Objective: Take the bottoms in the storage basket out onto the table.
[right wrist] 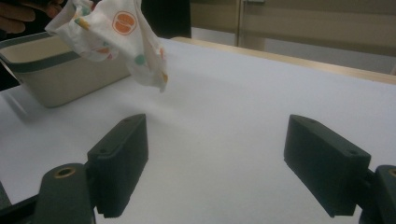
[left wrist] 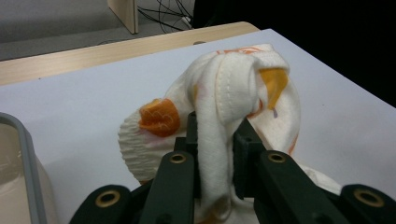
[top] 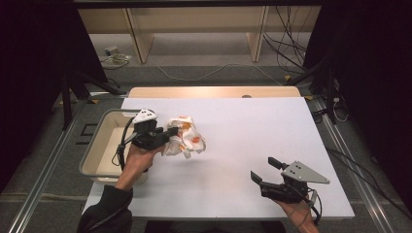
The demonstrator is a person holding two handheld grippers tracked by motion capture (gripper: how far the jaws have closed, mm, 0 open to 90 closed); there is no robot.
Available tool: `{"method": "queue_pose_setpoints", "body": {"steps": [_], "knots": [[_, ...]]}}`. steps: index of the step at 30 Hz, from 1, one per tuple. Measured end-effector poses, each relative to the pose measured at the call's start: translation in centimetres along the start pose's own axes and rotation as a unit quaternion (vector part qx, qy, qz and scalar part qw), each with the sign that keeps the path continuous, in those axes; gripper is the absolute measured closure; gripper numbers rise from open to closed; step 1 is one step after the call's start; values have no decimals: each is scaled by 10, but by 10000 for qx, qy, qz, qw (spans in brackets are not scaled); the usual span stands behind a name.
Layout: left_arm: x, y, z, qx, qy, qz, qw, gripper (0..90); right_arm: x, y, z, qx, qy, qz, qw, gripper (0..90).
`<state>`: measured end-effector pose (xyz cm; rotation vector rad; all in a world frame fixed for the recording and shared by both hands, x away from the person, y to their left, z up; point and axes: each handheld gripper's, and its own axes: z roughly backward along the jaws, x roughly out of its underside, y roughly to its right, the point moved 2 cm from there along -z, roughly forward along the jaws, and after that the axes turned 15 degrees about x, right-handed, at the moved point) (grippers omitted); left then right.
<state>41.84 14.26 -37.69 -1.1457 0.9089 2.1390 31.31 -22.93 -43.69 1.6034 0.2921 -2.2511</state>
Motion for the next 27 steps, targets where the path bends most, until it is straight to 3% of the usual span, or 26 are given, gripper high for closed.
{"method": "queue_pose_setpoints", "body": {"steps": [27], "knots": [[0, 10, -17, 124, -62, -72, 9999, 799, 0, 0, 0, 3, -31, -6, 10000, 226]]}}
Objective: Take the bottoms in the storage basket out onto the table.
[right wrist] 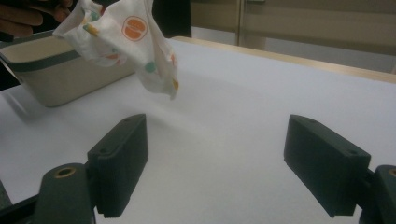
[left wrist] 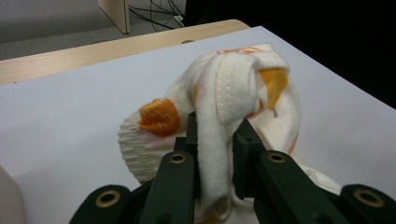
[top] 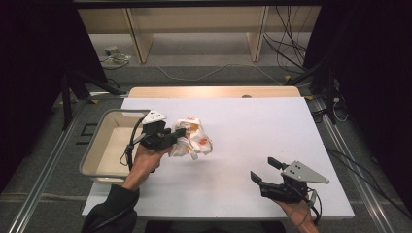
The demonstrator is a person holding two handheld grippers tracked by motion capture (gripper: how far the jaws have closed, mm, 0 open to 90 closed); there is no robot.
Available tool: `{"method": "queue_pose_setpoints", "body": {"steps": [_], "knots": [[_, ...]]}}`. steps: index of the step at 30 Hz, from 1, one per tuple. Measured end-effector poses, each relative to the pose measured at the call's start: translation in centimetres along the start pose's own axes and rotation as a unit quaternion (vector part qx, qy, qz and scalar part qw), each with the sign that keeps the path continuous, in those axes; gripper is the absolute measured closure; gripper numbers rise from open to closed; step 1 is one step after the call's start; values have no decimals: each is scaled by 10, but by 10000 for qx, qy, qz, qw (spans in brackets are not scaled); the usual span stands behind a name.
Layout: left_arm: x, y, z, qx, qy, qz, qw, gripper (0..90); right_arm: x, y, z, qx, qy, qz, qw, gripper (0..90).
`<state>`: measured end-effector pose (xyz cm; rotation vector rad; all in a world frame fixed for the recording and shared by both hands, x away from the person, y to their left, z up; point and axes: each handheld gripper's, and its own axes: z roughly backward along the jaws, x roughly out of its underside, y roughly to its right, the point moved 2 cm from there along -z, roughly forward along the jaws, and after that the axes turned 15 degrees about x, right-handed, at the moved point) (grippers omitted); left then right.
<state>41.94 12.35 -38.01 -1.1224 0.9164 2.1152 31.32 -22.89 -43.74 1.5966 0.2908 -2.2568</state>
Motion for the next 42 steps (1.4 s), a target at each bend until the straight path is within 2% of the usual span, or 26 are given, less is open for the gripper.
{"method": "queue_pose_setpoints", "body": {"steps": [14, 27, 42], "knots": [[1, 6, -18, 103, -73, -64, 9999, 799, 0, 0, 0, 3, -13, -8, 10000, 226], [-1, 10, -34, 156, -61, -18, 9999, 800, 0, 0, 0, 6, -10, -5, 10000, 226], [3, 9, -54, 172, -262, -33, 9995, 798, 0, -1, -1, -38, 20, 17, 10000, 226]]}}
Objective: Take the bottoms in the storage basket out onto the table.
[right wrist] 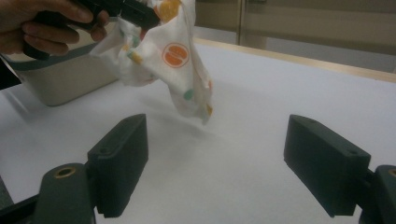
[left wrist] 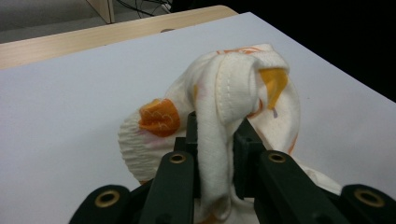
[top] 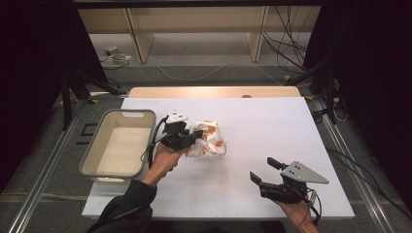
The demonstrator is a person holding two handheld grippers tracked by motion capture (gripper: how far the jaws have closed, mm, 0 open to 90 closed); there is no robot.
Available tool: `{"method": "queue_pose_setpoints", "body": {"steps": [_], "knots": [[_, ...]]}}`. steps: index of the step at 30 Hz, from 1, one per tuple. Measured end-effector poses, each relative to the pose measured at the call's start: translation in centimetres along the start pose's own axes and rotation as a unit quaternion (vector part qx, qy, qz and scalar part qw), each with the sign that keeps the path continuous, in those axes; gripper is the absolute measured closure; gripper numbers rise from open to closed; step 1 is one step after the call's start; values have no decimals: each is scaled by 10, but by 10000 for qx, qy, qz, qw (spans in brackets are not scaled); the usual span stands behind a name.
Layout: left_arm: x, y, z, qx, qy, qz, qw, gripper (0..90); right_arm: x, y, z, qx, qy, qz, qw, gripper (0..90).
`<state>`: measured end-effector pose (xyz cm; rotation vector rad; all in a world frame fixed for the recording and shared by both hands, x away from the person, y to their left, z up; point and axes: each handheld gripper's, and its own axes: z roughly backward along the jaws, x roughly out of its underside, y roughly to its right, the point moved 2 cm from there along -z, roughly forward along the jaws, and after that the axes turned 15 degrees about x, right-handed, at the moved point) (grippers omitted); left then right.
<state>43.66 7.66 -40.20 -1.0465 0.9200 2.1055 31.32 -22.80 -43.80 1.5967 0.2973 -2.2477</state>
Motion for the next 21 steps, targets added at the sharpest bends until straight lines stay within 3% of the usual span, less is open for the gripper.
{"method": "queue_pose_setpoints", "body": {"steps": [11, 21], "knots": [[6, -7, -12, -64, -139, 83, 9998, 795, 0, 0, 0, 11, 0, 4, 10000, 226], [6, -3, -22, -17, -183, 89, 9998, 790, 0, 0, 0, 3, -1, 6, 10000, 226]]}}
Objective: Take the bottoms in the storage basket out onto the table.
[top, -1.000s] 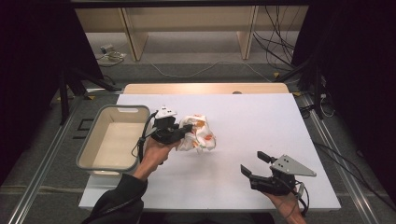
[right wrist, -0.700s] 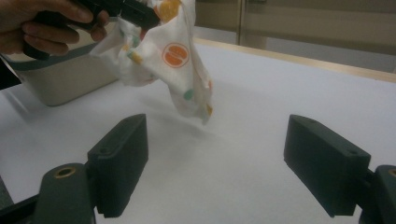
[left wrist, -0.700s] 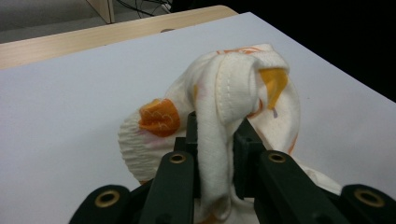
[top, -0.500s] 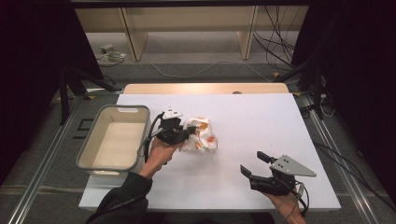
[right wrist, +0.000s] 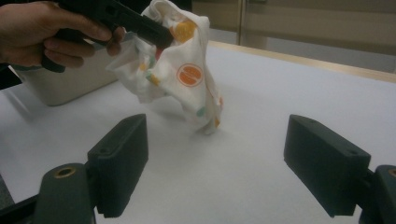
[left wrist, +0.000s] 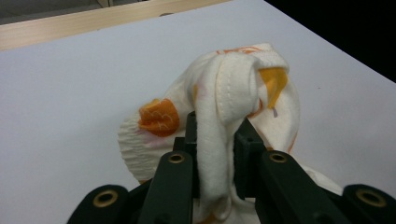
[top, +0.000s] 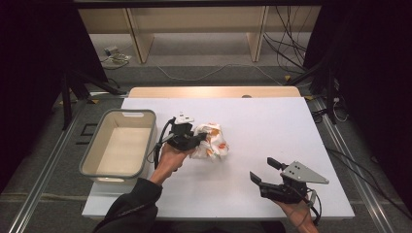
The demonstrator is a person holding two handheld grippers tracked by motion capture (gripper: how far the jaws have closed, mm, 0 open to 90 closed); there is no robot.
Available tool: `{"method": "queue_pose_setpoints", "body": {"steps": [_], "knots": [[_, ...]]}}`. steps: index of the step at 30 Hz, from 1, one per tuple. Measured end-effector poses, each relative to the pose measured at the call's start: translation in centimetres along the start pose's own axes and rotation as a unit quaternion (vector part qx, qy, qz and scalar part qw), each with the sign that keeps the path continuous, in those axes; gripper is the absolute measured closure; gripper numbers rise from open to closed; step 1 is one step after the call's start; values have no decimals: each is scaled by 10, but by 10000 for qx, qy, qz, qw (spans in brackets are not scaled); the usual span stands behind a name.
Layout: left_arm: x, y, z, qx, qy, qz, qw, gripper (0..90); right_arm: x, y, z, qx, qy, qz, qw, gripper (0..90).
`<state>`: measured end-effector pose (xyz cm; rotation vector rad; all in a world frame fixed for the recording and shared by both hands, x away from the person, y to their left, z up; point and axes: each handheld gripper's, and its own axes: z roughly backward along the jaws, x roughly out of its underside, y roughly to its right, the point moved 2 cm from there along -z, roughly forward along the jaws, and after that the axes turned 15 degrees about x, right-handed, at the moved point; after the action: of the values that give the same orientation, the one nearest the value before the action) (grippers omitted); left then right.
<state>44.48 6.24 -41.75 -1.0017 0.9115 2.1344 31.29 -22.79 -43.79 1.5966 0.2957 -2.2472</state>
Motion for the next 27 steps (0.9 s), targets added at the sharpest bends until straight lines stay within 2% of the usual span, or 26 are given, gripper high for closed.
{"method": "queue_pose_setpoints", "body": {"steps": [13, 14, 27], "knots": [[4, 6, -18, 72, -209, -53, 9997, 763, 0, 0, 0, -5, -3, 5, 10000, 227], [4, 6, -19, 84, -202, -13, 9998, 762, 0, 0, 0, -5, -2, 4, 10000, 227], [9, 9, -28, 64, -405, -140, 9991, 732, 0, 0, 0, 2, -10, 14, 10000, 227]]}}
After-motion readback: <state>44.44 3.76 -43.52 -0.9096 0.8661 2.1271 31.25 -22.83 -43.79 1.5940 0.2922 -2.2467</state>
